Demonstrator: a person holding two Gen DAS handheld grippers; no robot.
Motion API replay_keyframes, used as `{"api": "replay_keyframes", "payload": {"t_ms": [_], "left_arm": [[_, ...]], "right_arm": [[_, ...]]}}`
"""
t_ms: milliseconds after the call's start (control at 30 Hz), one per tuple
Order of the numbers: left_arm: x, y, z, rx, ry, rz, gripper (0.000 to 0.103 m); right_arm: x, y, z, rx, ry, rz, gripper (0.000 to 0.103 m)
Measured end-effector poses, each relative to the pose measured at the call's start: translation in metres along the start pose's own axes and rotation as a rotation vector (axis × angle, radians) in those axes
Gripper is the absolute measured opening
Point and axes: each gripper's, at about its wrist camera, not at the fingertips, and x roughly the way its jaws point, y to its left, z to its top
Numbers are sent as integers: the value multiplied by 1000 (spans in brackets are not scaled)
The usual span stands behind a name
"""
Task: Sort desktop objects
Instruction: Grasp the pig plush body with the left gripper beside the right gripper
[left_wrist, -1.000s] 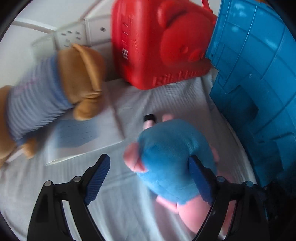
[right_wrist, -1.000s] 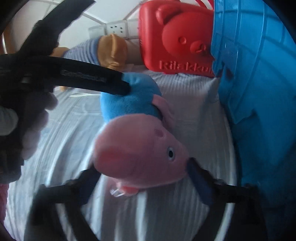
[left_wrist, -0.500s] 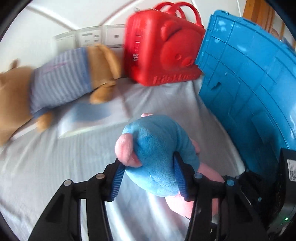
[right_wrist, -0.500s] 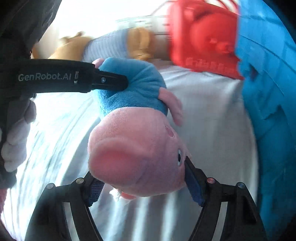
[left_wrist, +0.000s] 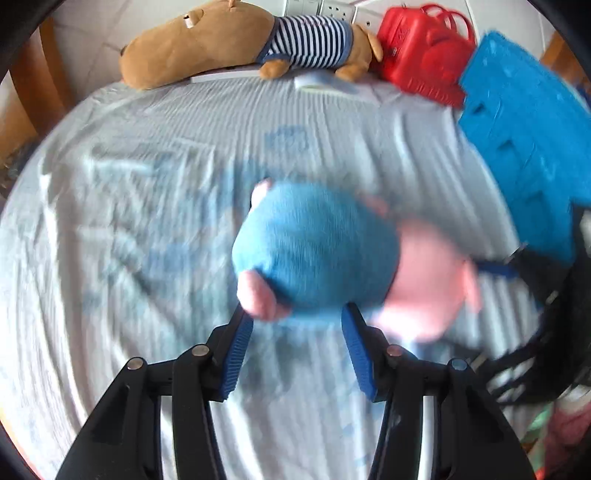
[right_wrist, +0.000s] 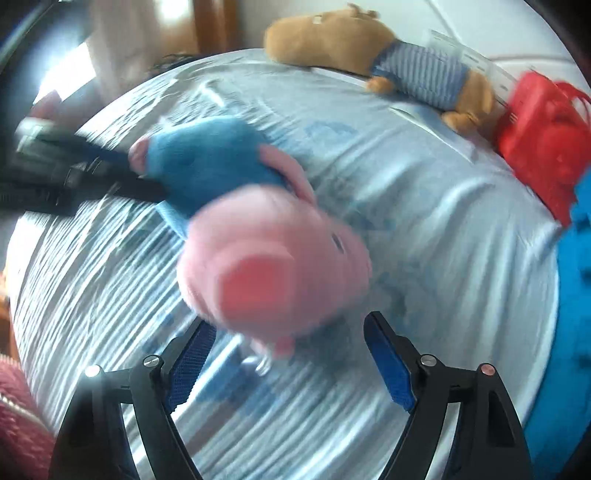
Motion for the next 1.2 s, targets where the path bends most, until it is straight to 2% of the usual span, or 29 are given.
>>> {"api": "replay_keyframes", "payload": {"t_ms": [100,300,367,433,467,700,967,1200], "left_arm": [[-7,0,-19,37,-9,44,49],[-24,2,-32,100,-50,105,50],[-29,2,-29,133,-77,99,59],[-36,1,-25,161,-102,87,80],[-36,1,-21,169,-108,88,83],[-13,8,3,220,-96,118,84],[14,12,23,250,-120,-8,84],[33,4,42,261,-118,-76,84]], "right_arm": [[-15,-10,-9,135,-25,-7,83],[-43,-18,-29,389,-91,46,83],[-47,-18,-34,444,-103,54,84],[-50,-15,-37,480,-108,65,91],[-50,-13,-36,495,-109,69,95],[-30,-14,-16,574,-124,77,94],[8,-26,3,657,-109,148,94],[31,-40,14,662,-99,130,92]]}}
